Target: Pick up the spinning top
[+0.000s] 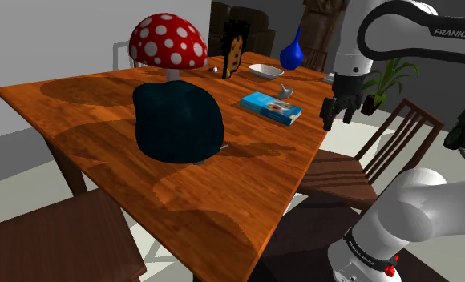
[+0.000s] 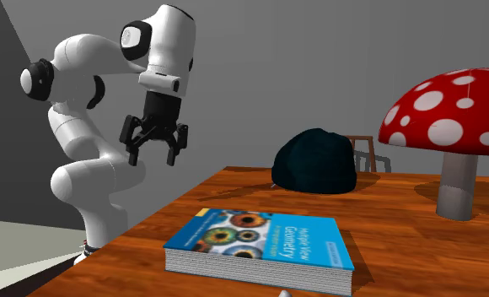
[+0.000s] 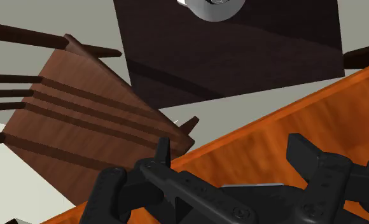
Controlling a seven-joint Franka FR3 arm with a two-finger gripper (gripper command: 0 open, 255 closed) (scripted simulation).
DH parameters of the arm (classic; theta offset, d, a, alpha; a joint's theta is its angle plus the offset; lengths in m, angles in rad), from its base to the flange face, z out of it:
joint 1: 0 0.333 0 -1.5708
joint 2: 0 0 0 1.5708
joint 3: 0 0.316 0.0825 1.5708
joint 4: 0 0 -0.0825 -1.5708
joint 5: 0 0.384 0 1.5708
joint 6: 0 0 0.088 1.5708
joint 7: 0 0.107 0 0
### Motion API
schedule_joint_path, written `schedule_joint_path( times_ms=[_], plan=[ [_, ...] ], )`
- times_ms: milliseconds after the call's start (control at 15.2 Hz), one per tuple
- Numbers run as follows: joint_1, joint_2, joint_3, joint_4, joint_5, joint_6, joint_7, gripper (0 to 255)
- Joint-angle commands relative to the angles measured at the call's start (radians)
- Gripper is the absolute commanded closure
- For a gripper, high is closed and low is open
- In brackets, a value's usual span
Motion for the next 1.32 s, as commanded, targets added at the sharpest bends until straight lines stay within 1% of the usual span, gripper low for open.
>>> schedule_joint_path(
  times_ms=[0, 264, 594, 924, 1254],
  plan=[
    [0.000, 0.000, 0.000, 0.000, 0.000, 0.000, 0.000, 0],
    [-0.035, 0.167, -0.013, 0.094, 0.024, 0.080, 0.074, 0],
    [-0.072, 0.365, -0.037, 0.233, 0.054, 0.148, 0.155, 0],
    [-0.105, 0.553, -0.069, 0.395, 0.089, 0.187, 0.225, 0],
    [-0.138, 0.735, -0.107, 0.578, 0.135, 0.198, 0.283, 0]
  ],
)
